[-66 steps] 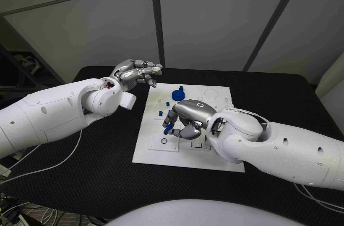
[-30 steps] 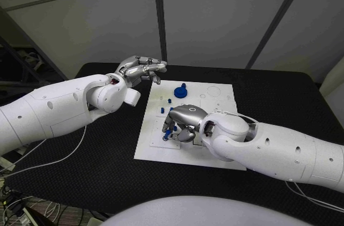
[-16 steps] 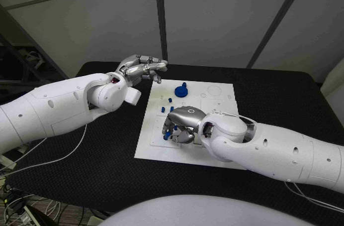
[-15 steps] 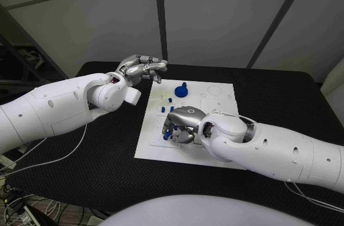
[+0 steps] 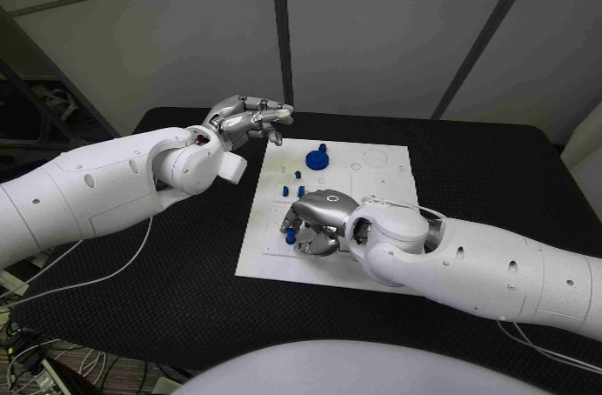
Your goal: Assemble the parts on the task board
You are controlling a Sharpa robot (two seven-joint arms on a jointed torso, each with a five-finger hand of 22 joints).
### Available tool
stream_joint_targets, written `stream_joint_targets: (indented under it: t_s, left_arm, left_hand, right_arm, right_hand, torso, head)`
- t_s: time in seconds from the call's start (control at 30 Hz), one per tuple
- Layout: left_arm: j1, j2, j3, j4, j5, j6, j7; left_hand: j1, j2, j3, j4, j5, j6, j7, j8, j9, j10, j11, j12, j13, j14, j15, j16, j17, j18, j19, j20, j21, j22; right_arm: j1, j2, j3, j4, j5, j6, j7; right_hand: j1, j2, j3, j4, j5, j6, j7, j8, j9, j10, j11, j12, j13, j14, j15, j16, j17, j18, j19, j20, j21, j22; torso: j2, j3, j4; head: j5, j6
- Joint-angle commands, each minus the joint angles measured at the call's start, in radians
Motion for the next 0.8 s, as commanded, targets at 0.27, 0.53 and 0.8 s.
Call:
stream_joint_targets:
  t_s: [0.27,0.53,0.8]
  left_arm:
    - [0.002,-0.003,0.001,0.002,0.004,0.010,0.001]
    - [0.002,-0.004,0.001,0.001,0.004,0.010,0.001]
    - [0.002,-0.009,0.001,0.001,0.004,0.010,0.000]
  left_hand:
    - [-0.004,0.010,-0.005,0.000,-0.005,-0.008,0.000,-0.004,0.001,-0.007,-0.001,-0.003,0.002,0.000,0.006,-0.007,-0.001,-0.012,0.007,0.003,-0.006,-0.001]
    - [-0.004,0.010,-0.005,0.000,-0.005,-0.008,0.000,-0.004,0.001,-0.007,-0.001,-0.003,0.002,0.000,0.006,-0.007,-0.001,-0.012,0.007,0.003,-0.006,-0.001]
    - [-0.004,0.010,-0.005,0.000,-0.005,-0.008,0.000,-0.004,0.001,-0.007,-0.001,-0.003,0.002,0.000,0.006,-0.007,-0.001,-0.012,0.007,0.003,-0.006,-0.001]
  right_arm:
    - [0.000,-0.019,-0.003,0.032,-0.014,-0.141,0.014]
    - [-0.001,-0.111,-0.002,0.112,-0.006,-0.256,0.012]
    - [0.000,-0.286,0.034,0.205,0.216,-0.278,-0.046]
  right_hand:
    - [0.000,-0.014,-0.052,0.006,-0.004,-0.064,-0.020,-0.003,0.001,-0.014,0.001,0.005,0.003,-0.003,0.008,-0.010,-0.013,0.013,0.023,0.011,-0.016,0.135]
    - [0.007,-0.013,-0.090,0.018,-0.004,-0.061,-0.013,0.007,0.007,-0.008,-0.002,0.010,0.009,-0.005,0.006,-0.020,-0.030,0.015,0.021,0.009,-0.027,0.129]
    - [-0.041,0.008,-0.116,0.080,-0.003,0.048,-0.002,0.051,0.027,0.161,-0.027,0.088,0.051,0.023,-0.010,0.044,0.064,-0.005,0.060,-0.001,0.056,0.189]
  torso:
    - [0.000,0.0008,-0.0001]
    - [-0.003,0.0003,-0.0019]
    - [-0.004,0.0003,-0.0057]
  head:
    - [0.003,0.000]
    - [-0.005,0.006]
    - [-0.036,0.019]
